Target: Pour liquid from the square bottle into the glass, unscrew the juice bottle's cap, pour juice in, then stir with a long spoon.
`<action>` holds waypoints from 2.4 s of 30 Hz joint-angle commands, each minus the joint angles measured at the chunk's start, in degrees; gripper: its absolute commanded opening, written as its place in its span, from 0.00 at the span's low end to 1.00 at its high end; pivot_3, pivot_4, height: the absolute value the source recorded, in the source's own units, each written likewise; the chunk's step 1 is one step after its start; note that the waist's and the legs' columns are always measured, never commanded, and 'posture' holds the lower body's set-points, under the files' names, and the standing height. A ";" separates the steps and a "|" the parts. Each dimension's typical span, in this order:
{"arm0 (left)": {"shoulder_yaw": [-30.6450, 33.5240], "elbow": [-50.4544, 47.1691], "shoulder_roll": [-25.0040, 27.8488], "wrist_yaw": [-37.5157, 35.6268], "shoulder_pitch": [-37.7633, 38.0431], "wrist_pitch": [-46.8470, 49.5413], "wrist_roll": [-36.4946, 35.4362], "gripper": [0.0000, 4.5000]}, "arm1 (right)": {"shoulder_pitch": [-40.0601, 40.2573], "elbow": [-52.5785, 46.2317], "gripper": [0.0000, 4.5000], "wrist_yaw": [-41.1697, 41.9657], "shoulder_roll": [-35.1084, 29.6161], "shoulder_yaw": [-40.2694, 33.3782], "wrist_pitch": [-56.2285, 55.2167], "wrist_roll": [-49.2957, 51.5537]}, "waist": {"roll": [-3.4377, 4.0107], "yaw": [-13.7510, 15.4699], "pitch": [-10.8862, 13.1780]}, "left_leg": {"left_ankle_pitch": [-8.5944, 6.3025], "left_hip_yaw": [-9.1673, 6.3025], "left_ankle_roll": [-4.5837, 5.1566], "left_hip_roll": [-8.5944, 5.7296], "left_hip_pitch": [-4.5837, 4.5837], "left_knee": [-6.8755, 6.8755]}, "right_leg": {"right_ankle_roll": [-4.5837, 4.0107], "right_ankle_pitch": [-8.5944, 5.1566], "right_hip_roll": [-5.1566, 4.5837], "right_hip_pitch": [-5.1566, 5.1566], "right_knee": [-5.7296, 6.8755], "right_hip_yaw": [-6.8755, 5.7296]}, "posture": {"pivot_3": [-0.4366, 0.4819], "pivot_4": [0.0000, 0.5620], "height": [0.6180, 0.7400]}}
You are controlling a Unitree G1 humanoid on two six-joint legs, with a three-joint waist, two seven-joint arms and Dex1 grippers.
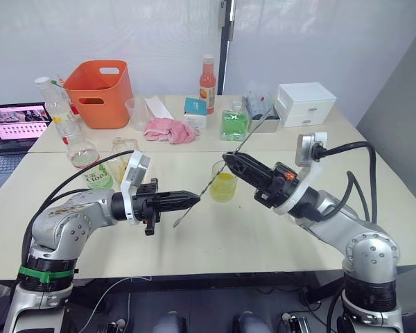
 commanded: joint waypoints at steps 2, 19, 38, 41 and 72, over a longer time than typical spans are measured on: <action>0.87 -1.68 0.49 0.02 -1.58 -0.31 -0.72 0.00 | 0.50 -0.66 0.01 0.49 -0.06 0.15 -1.08 -0.41 | 0.00 0.01 0.00 | 0.00 0.00 0.00 0.00 0.00 0.00 | 0.00 0.00 0.00 0.00 0.00 0.00 | 0.48 0.27 0.79; 1.73 -0.51 -0.23 4.73 -2.46 -1.77 1.77 0.36 | -0.63 1.63 0.00 1.54 -0.98 -0.64 -2.32 -5.86 | 0.00 0.03 0.00 | 0.00 0.00 0.00 -0.01 -0.01 0.00 | 0.00 0.00 -0.01 0.00 -0.02 0.00 | 0.48 0.27 0.79; 2.48 -4.01 -1.02 11.82 8.77 -14.80 13.68 0.99 | -18.57 13.45 0.00 5.17 -12.97 -4.90 -3.06 -18.68 | 0.04 0.31 0.04 | -0.01 0.07 0.01 0.01 -0.04 -0.05 | 0.00 0.01 -0.04 -0.03 -0.12 -0.02 | 0.48 0.27 0.79; 2.44 -4.78 -1.35 12.44 9.51 -15.11 13.71 0.99 | -19.61 15.31 0.00 7.32 -13.36 -3.15 -3.63 -22.94 | 0.04 0.23 0.04 | -0.01 0.09 0.01 0.00 -0.06 -0.08 | -0.01 0.01 -0.05 -0.04 -0.13 -0.01 | 0.48 0.27 0.79; 1.39 -6.10 -2.37 14.02 12.01 -16.81 15.70 0.99 | -28.82 29.48 0.00 29.31 -11.35 10.87 -7.72 -54.31 | 0.06 0.21 0.05 | -0.01 0.08 0.01 -0.02 -0.07 -0.08 | -0.01 0.02 -0.10 -0.09 -0.08 -0.03 | 0.48 0.27 0.79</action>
